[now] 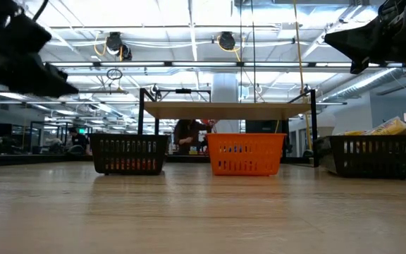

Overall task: Pick & Place Office Desk Supplies
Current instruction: Put the left black bin on the shelf

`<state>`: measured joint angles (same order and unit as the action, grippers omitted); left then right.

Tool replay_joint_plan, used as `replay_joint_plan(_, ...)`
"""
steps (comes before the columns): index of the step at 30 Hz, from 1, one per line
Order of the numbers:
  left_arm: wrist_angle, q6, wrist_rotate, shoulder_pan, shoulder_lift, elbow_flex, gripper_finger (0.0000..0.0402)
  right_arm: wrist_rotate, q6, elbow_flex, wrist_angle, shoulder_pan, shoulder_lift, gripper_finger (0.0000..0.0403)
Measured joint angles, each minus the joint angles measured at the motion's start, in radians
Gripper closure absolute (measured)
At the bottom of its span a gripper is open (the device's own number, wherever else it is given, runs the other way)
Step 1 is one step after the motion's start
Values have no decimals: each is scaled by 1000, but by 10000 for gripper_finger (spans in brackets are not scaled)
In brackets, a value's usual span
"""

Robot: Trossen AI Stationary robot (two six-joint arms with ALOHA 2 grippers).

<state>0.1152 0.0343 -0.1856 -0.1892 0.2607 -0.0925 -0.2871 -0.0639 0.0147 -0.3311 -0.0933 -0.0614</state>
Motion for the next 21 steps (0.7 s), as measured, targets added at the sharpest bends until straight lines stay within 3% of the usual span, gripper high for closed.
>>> replay_joint_plan(4,-78,9,-16,1,-1,-1,386,0,0,0,0,0,0,403)
replay_joint_plan(11,-14,-30,-111,1,-1,-1,398,0,0,0,0,0,0,403)
replay_joint_plan(16,-8,-50,-111,1,7,-1,382,0,0,0,0,0,0,403)
replay_joint_plan(21,-44,-163,-95,-3,23,-16,394,0,0,0,0,0,0,403)
